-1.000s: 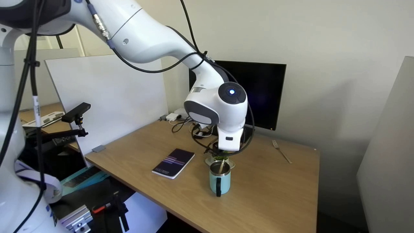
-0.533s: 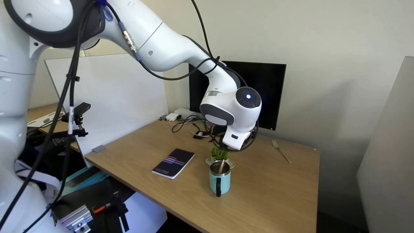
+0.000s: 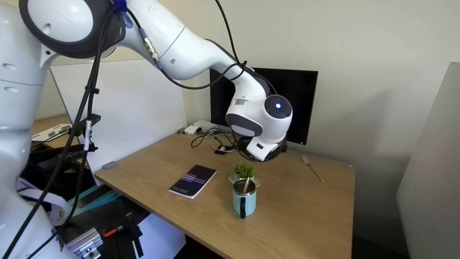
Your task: Take the pen from the cup and put it on the table
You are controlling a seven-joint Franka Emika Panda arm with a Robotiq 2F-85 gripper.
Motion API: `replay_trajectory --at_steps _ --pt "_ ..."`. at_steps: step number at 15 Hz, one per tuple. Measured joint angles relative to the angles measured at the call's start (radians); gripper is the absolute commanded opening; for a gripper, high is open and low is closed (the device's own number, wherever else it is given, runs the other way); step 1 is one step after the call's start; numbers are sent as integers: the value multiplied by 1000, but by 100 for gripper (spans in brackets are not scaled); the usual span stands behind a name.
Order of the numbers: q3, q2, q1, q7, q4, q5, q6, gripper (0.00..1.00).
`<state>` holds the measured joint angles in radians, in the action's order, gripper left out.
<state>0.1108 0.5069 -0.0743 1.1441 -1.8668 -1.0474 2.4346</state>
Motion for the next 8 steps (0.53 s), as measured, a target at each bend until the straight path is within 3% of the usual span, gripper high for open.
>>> replay_trajectory --at_steps 8 --pt "1 -33 -8 20 -82 -82 1 100"
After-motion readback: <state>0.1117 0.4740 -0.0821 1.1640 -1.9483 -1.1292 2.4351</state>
